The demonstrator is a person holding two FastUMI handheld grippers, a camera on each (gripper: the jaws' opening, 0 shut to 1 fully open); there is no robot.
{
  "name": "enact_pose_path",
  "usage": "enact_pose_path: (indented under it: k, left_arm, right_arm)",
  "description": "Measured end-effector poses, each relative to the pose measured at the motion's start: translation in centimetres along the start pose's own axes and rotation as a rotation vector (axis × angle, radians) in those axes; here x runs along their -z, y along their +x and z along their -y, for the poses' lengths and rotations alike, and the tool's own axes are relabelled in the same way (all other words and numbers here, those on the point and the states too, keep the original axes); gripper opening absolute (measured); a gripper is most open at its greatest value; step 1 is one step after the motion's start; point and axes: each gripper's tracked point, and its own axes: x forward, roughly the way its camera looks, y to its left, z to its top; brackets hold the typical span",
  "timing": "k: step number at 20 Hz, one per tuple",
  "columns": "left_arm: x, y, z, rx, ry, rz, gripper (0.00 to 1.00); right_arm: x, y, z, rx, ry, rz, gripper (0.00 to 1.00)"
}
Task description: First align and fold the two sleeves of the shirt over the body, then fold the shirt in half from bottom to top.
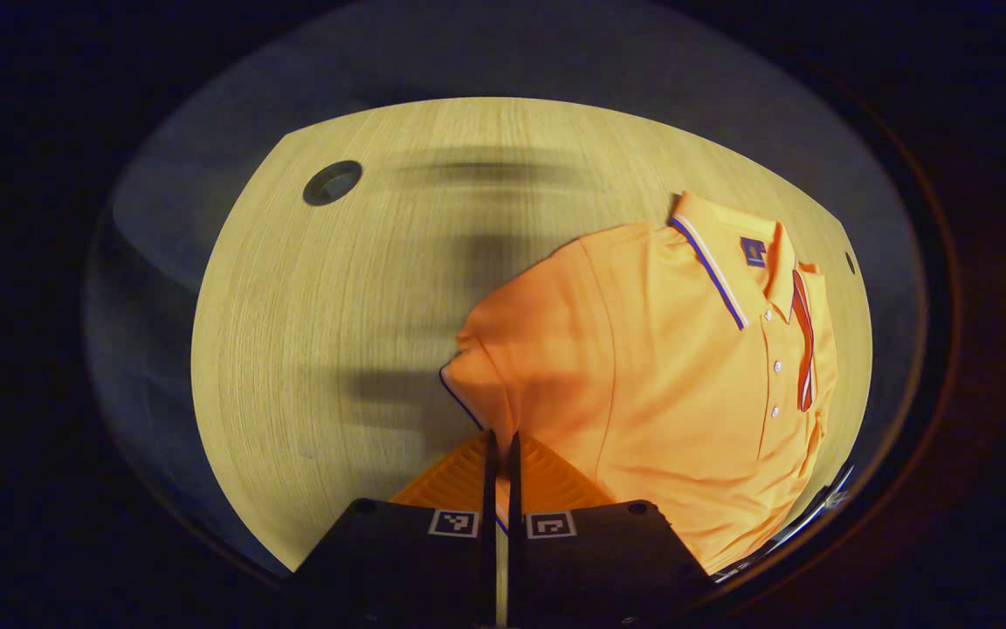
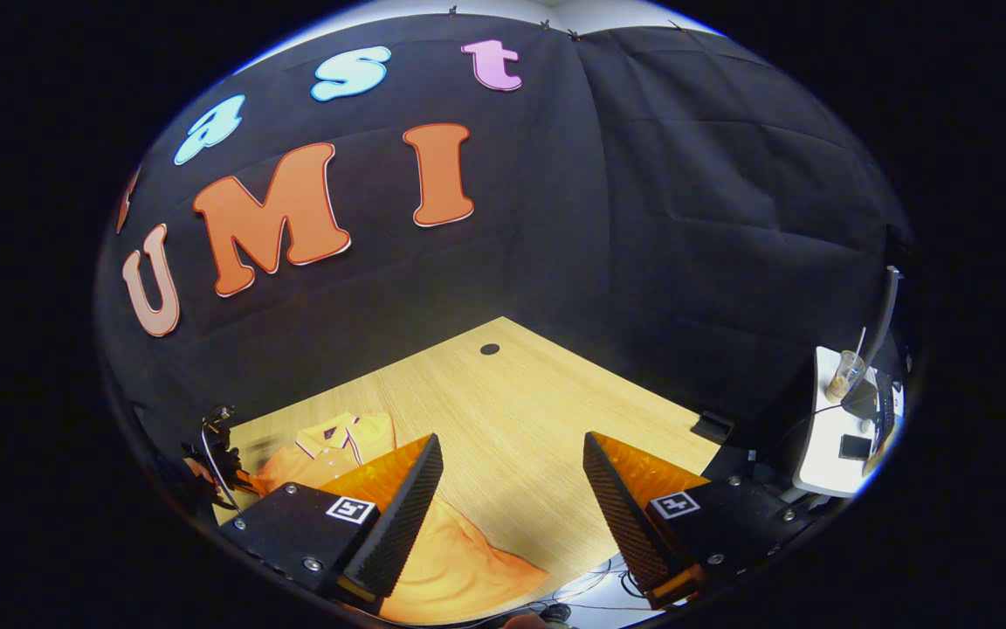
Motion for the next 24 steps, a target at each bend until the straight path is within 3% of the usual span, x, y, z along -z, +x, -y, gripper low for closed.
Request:
enact_pose_path:
  k: [6, 13, 15, 17, 18, 19, 20, 24]
  left_arm:
    - [-3.7, -3.3, 2.5, 0.042, 0.114, 0.181, 0.05]
    - [-6.5, -6.4, 9.1, 0.160, 0.254, 0.301, 0.05]
    - [-6.8, -6.9, 11.8, 0.231, 0.285, 0.330, 0.06]
    - [-7.0, -7.5, 14.2, 0.303, 0.305, 0.354, 0.18]
    - [-7.2, -7.8, 14.8, 0.323, 0.309, 0.369, 0.35]
    - [-7.2, -8.3, 15.6, 0.354, 0.307, 0.382, 0.38]
    - [-7.1, -8.5, 16.1, 0.372, 0.307, 0.389, 0.67]
    - [-7.0, -10.0, 14.8, 0.334, 0.295, 0.452, 0.96]
  right_arm:
    - [0.1, 0.2, -0.1, -0.006, -0.021, 0.002, 0.99]
    - [1.0, 0.0, -0.7, -0.004, -0.071, -0.015, 0.99]
    - [1.2, -0.1, -0.6, 0.001, -0.079, -0.021, 0.99]
    - [1.4, -0.3, -0.6, 0.002, -0.078, -0.029, 0.99]
    - [1.4, -0.4, -0.6, 0.003, -0.076, -0.029, 0.99]
    - [1.4, -0.4, -0.6, 0.001, -0.075, -0.029, 0.99]
    - [1.7, -0.3, -0.6, -0.002, -0.071, -0.026, 0.99]
    - [2.4, 0.5, -0.8, -0.030, -0.072, -0.007, 0.99]
